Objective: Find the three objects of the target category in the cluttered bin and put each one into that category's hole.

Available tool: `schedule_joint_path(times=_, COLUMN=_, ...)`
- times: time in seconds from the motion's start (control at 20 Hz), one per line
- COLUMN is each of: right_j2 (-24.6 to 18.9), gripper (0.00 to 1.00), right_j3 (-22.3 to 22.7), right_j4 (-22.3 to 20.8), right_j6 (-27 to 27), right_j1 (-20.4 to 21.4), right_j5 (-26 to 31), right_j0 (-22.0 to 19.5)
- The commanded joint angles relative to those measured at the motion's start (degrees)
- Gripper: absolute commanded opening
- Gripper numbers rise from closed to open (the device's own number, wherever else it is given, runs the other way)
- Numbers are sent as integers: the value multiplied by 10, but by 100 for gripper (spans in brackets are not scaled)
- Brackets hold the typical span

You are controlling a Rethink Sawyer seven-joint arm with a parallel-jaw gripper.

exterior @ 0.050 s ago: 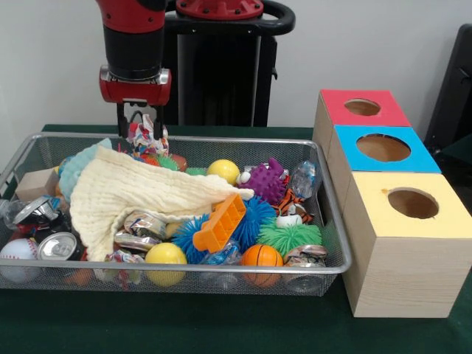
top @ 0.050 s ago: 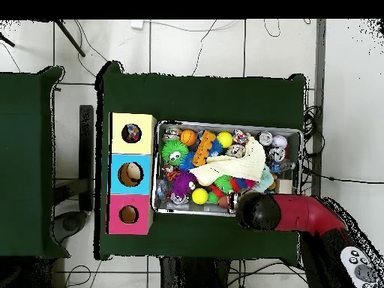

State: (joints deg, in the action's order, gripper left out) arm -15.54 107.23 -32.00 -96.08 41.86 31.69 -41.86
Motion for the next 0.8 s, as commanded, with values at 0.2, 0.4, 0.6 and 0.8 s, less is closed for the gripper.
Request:
schedule_joint_path(times=0.2, right_j2=-3, gripper=100, right_j3=17, right_j4=-30, right_j6=-6, right_j1=-29, right_j5=-25, right_j0=0)
schedule_joint_path(times=0.4, right_j2=2, gripper=100, right_j3=9, right_j4=-38, right_j6=-15, right_j1=-47, right_j5=-39, right_j0=6)
schedule_joint_path(times=0.6, right_j2=8, gripper=100, right_j3=3, right_j4=-48, right_j6=-20, right_j1=-62, right_j5=-53, right_j0=10)
schedule_joint_path(times=0.8, right_j2=13, gripper=100, right_j3=-4, right_j4=-58, right_j6=-27, right_j1=-79, right_j5=-68, right_j0=13)
